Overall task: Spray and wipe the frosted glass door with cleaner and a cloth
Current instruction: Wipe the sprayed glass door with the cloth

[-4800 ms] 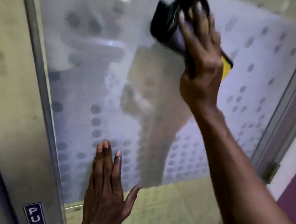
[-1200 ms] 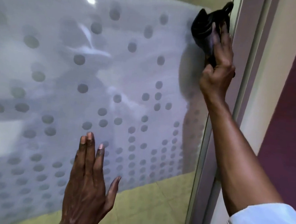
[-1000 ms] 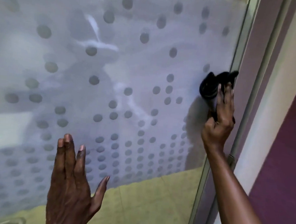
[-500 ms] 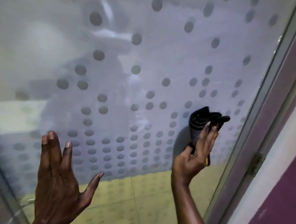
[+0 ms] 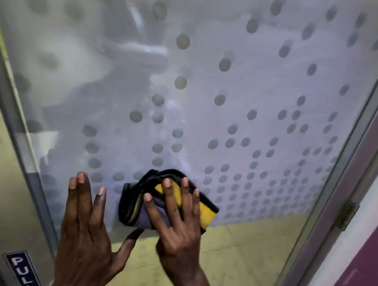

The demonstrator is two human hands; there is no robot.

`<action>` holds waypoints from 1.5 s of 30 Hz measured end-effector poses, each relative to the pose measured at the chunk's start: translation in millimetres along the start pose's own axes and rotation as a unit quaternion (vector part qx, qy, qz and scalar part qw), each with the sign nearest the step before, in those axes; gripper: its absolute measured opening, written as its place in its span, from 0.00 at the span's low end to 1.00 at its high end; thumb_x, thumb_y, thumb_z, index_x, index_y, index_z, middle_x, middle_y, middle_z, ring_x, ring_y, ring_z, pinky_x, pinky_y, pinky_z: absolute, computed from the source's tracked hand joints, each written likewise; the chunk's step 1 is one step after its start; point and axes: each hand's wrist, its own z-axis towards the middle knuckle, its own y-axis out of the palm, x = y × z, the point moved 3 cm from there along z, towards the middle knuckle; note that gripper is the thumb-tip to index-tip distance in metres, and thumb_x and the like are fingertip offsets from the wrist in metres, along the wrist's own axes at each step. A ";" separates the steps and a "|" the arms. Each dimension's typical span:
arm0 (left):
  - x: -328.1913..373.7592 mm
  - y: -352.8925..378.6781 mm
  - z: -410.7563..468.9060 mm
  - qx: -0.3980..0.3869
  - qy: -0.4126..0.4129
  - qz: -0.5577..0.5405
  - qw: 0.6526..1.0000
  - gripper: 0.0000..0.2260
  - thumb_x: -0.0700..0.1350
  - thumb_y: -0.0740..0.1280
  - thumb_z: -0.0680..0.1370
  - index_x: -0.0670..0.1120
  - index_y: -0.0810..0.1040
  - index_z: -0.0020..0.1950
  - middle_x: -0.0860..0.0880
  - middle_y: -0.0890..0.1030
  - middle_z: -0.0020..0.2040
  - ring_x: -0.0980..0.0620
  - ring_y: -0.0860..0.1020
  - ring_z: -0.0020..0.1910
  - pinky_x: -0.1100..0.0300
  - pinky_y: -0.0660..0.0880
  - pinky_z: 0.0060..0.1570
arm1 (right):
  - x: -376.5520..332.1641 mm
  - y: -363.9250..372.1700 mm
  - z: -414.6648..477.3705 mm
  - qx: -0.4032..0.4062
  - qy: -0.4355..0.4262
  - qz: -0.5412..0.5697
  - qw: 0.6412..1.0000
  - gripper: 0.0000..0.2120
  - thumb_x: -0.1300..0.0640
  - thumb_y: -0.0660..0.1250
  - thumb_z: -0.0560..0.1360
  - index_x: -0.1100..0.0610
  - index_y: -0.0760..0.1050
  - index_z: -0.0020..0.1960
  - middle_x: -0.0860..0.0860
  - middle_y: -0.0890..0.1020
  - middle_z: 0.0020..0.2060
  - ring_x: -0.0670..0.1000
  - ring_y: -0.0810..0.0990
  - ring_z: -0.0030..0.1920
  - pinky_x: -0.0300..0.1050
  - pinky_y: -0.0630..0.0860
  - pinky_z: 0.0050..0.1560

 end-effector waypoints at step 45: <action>-1.1 -18.6 28.0 0.018 -0.010 -0.040 0.999 0.54 0.67 0.76 0.78 0.39 0.56 0.90 0.35 0.54 0.92 0.32 0.54 0.92 0.46 0.51 0.92 | 45.2 -49.8 88.9 0.104 0.134 0.038 0.985 0.45 0.70 0.54 0.66 0.52 0.70 0.83 0.59 0.65 0.86 0.62 0.59 0.89 0.74 0.61 0.85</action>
